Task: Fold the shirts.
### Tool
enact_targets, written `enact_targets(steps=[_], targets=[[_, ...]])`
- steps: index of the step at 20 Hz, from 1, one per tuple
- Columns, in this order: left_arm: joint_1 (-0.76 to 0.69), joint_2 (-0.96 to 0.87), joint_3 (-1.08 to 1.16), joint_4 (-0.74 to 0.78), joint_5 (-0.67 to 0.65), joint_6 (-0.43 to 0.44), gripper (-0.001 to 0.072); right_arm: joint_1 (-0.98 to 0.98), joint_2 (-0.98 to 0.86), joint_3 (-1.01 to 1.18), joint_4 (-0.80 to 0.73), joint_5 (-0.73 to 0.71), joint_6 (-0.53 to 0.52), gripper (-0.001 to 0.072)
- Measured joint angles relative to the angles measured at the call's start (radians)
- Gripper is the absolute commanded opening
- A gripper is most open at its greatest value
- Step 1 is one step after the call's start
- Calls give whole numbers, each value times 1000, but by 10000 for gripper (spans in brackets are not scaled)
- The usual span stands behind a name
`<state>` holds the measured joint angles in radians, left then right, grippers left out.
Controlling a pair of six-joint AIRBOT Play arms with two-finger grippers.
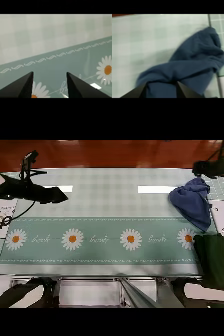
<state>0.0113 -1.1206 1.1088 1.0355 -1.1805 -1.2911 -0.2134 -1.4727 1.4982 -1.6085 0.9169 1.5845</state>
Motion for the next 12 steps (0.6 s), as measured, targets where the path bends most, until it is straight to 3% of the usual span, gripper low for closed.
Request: enact_targets(steps=[4,8,9,10,11,12], targets=[[-13,87,-138,-28,76,-26,505,-107,-132,16,88,62,-93,409],[-17,103,-187,-42,147,-53,505,-134,-248,21,137,58,-115,401],[-17,104,-193,-42,161,-53,505,-137,-268,21,143,57,-116,360],[-17,105,-196,-42,175,-60,505,-138,-282,21,148,57,-116,242],[-17,105,-199,-44,193,-60,505,-140,-294,22,152,64,-118,59],[-17,105,-201,-43,200,-60,505,-141,-301,24,163,75,-118,31]])
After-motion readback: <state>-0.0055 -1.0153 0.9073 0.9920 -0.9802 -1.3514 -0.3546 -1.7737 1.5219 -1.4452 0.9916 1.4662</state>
